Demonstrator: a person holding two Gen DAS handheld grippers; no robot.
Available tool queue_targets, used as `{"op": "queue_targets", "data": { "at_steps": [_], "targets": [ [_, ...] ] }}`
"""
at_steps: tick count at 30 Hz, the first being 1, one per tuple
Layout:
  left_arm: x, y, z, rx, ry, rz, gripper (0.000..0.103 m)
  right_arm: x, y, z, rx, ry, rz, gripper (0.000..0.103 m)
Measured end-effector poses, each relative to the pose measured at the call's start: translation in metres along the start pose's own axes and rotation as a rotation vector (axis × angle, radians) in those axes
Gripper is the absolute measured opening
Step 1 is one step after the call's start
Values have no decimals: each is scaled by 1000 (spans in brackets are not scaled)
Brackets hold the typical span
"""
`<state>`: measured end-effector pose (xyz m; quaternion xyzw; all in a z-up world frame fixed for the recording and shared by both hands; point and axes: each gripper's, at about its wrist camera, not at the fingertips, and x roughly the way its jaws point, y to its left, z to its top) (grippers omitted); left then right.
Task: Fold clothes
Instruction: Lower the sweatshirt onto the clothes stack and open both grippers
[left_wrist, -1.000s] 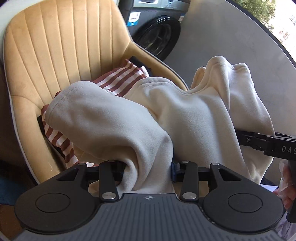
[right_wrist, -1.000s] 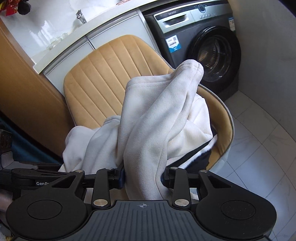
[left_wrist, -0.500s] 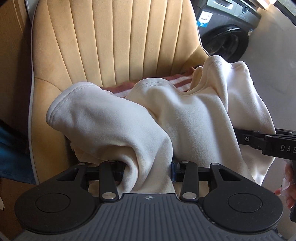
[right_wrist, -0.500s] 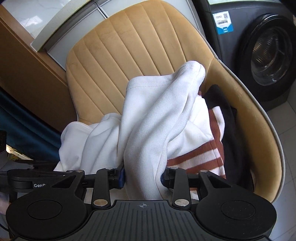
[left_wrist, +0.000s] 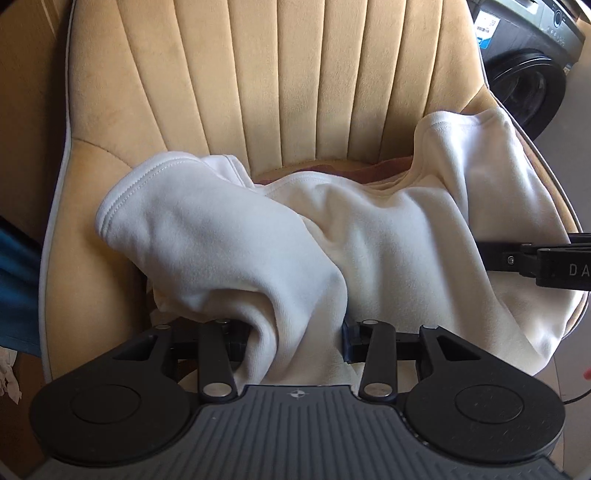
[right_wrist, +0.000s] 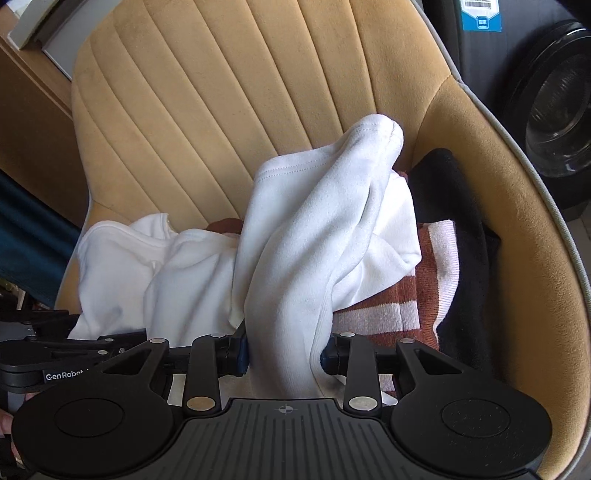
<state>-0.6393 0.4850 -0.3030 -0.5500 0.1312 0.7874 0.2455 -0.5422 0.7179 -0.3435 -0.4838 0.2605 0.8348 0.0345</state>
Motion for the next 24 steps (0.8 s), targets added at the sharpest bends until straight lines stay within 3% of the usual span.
{"op": "queue_targets", "data": {
  "at_steps": [6,8,10,12,15,20,24],
  "targets": [
    [-4,10,1,9,-9,-37,43,-14,-4,3,-9,-17,-31,30],
    [-10,22,-1,-20,-25,-56,45,-21,-11,3,7,-24,-59,36],
    [-10,35,-10,-52,-21,-68,58,-25,-16,2,14,-27,-92,40],
    [-7,41,-12,-64,26,-43,72,-30,-20,1,19,-30,-125,49],
    [-13,47,-14,-58,56,-50,73,-45,-18,-1,29,-80,-158,55],
    [-49,62,-25,-46,0,-32,74,-86,-24,-9,90,-170,-216,60],
    [-73,75,-28,-52,-56,-11,74,-107,-31,-31,110,-172,-235,60]
  ]
}}
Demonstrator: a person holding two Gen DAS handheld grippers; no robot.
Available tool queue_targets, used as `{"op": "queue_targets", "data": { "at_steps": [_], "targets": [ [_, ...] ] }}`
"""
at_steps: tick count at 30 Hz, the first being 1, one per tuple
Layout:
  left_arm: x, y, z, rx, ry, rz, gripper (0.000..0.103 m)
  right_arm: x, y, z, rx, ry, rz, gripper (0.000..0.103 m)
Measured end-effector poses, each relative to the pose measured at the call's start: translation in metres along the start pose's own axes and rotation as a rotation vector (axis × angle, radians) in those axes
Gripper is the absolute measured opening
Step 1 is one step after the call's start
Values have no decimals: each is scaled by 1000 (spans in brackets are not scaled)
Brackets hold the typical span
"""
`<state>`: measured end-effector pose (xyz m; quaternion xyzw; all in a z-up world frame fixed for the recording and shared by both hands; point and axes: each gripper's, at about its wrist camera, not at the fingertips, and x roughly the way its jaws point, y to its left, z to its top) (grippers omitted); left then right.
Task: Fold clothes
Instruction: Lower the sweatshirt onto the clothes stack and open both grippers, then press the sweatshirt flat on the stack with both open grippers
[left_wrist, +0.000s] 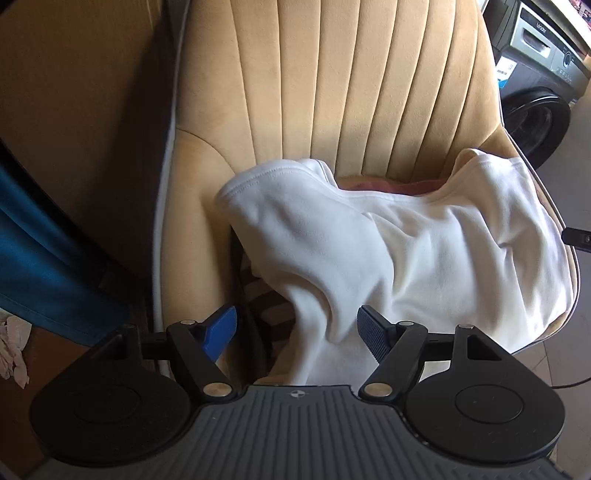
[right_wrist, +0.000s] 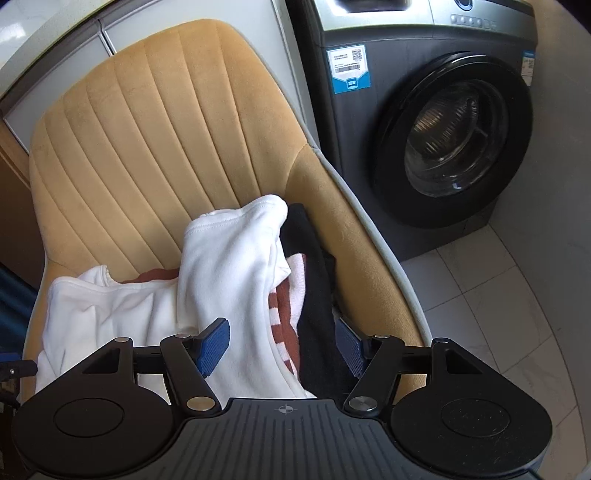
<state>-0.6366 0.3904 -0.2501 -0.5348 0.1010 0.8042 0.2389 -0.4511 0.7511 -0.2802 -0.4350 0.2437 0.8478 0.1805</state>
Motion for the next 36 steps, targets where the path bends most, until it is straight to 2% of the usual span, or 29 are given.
{"op": "queue_targets", "data": {
  "at_steps": [3,5,7,9,10,12,19,20,21,22,23,25,28,31,33,36],
  "targets": [
    [0,-4,-6,38,25,-50,72,-1,-7,-18,-11,42,-15,59],
    [10,-6,-11,48,50,-49,64,2,-6,-25,-9,57,-24,57],
    [22,-3,-15,17,68,-32,54,6,-5,-25,3,41,-22,55],
    [29,4,-15,-38,74,-24,50,9,-2,-18,20,13,-4,55],
    [32,6,-16,-52,73,-23,49,12,0,-15,18,11,4,54],
    [34,8,-16,-48,67,-23,49,21,4,-11,-4,31,16,44],
    [50,6,-11,-20,86,-41,47,41,13,-5,-7,69,40,30],
    [51,6,-11,-17,82,-45,43,42,15,-4,-14,74,43,19],
    [51,5,-10,-10,80,-55,24,43,18,-3,-26,71,46,8],
    [49,4,-10,1,78,-62,8,41,20,-2,-37,60,24,4],
    [45,2,-11,12,69,-53,8,38,21,-1,-45,36,-22,4],
    [37,6,-14,-8,45,-13,8,32,11,2,5,3,-56,4],
    [40,21,-23,-99,55,24,8,37,-3,1,71,33,-60,4],
    [55,20,-29,-77,106,30,10,48,3,-2,47,65,-74,4],
    [58,12,-24,-37,113,61,15,51,8,-1,45,72,-80,5],
    [52,5,-13,-17,116,87,32,45,18,0,31,72,-107,22]
  ]
}}
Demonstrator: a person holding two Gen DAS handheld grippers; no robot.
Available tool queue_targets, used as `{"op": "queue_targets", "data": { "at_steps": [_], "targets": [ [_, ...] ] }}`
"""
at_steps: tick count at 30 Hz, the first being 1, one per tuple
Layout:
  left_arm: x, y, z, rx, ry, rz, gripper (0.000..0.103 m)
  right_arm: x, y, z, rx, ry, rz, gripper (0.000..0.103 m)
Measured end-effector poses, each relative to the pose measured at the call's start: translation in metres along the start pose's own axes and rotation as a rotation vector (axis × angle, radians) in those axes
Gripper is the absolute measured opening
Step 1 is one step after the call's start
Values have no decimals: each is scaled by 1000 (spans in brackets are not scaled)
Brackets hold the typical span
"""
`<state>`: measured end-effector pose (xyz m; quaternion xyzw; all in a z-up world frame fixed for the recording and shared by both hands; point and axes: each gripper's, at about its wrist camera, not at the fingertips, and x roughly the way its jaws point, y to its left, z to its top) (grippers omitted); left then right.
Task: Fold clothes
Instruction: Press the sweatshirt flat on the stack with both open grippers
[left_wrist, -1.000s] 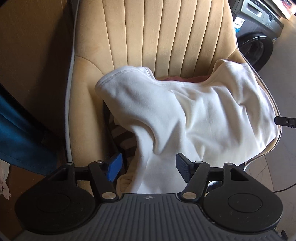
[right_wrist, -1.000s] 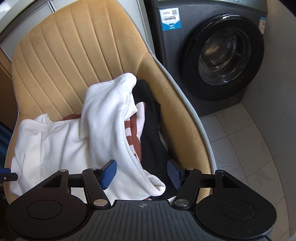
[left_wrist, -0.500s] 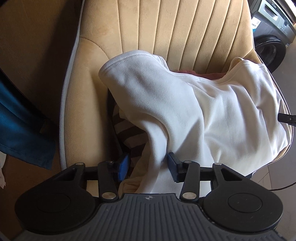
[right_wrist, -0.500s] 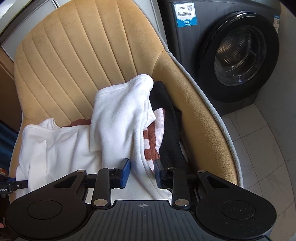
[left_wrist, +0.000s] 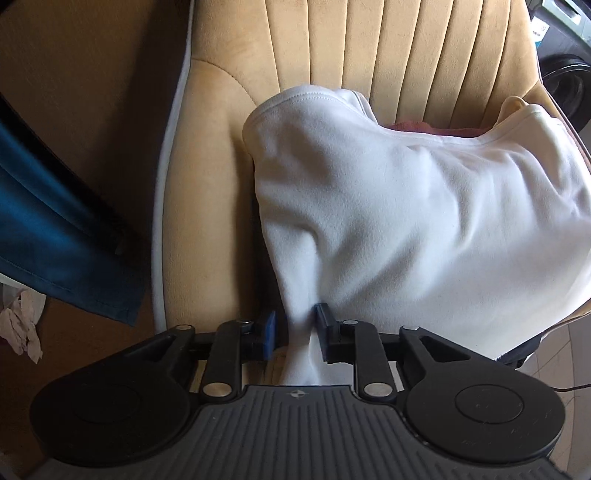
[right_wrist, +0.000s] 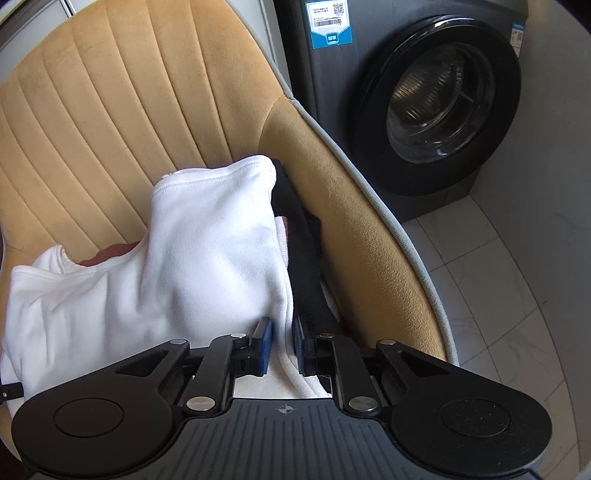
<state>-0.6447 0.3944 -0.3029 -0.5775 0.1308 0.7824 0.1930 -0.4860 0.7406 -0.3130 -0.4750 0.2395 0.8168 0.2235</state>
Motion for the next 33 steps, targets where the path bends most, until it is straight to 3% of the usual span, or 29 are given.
{"op": "queue_targets", "data": {
  "at_steps": [2,4,9,11,12,15,19,22,28,33],
  "targets": [
    [-12,-2,7,-2,-13,-19,32,-11,4,5,3,-32,11,40],
    [-28,-7,14,11,-35,-36,42,-22,8,10,7,-63,23,46],
    [-57,-25,29,48,-128,-102,44,-42,29,22,-58,-125,79,47],
    [-57,-33,33,72,-153,-128,55,-39,42,26,-115,-121,110,50],
    [-55,-37,35,92,-161,-143,63,-35,49,27,-143,-119,117,52],
    [-40,-45,37,126,-143,-179,64,-19,72,28,-253,-87,123,56],
    [-15,-47,34,155,-92,-180,64,1,99,22,-408,-57,86,60],
    [-3,-47,36,150,-97,-175,64,20,106,22,-471,-46,50,61],
    [31,-51,52,157,-81,-132,71,68,113,38,-528,9,26,64],
    [50,-51,67,106,-65,-118,75,102,120,51,-514,52,14,65]
  ]
}}
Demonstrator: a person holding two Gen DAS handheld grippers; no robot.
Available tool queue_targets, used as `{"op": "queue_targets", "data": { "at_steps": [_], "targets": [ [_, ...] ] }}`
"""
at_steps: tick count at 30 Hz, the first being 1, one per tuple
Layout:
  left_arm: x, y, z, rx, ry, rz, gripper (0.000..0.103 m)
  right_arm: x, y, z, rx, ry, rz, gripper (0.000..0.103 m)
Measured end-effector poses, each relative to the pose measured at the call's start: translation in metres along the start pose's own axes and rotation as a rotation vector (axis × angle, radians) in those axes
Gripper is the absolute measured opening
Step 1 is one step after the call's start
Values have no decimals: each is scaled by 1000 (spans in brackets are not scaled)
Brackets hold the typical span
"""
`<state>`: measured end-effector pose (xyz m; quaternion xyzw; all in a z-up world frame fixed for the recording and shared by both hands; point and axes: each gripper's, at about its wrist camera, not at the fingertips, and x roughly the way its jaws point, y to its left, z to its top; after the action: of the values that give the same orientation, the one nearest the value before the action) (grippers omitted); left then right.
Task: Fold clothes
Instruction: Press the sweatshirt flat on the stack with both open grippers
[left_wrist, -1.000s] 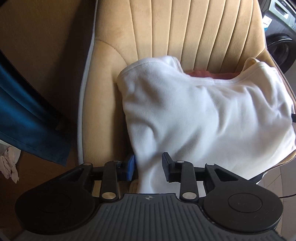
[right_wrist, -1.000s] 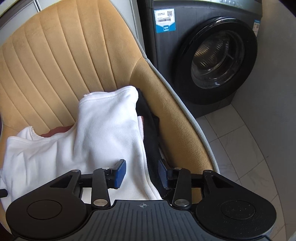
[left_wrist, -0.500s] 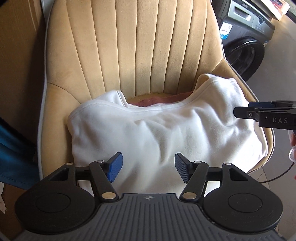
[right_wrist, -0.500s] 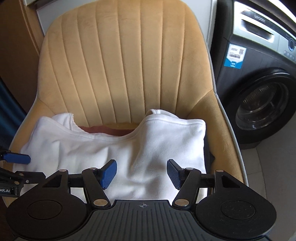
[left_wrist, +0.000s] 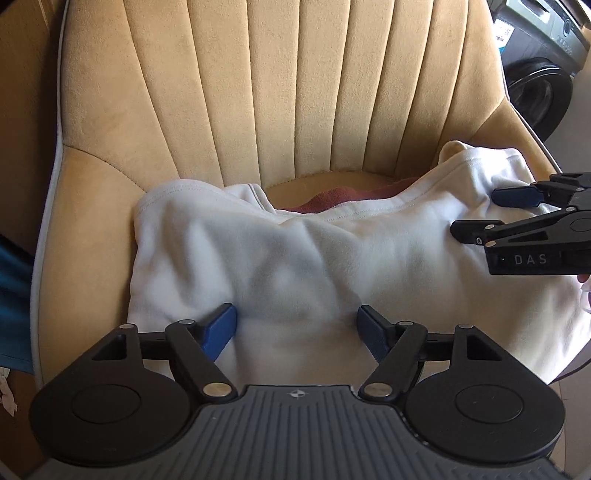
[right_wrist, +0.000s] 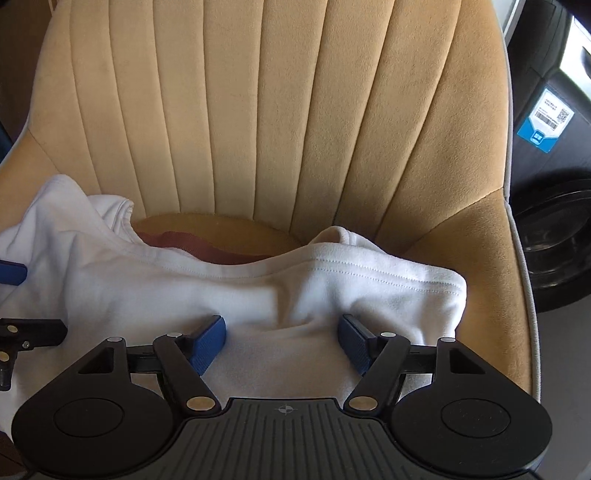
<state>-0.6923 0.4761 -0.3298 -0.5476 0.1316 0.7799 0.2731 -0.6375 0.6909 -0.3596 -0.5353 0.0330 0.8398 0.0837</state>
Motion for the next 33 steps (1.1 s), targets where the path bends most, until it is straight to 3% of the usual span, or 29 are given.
{"op": "queue_targets", "data": {
  "at_steps": [5,10,15,19,21,23,28,33],
  "targets": [
    [8,0,3,-35,15,-3,86,0,-2,5,51,-17,4,66],
    [0,-1,-1,-20,33,-33,91,-69,-24,-4,181,-173,17,71],
    [-7,2,-6,7,37,-58,91,-114,-10,-59,159,-138,14,71],
    [-27,6,-13,4,3,-55,91,-94,14,-93,158,-64,-1,74],
    [-40,7,-20,13,-31,-33,91,-78,14,-98,169,-69,-31,77],
    [-47,6,-31,38,-38,-21,91,-61,15,-92,125,-65,-68,89],
    [-27,-2,-57,82,59,-14,93,-28,14,-78,89,-44,-109,102],
    [-2,-4,-59,60,64,32,102,-22,12,-73,83,-37,-99,102]
  ]
}}
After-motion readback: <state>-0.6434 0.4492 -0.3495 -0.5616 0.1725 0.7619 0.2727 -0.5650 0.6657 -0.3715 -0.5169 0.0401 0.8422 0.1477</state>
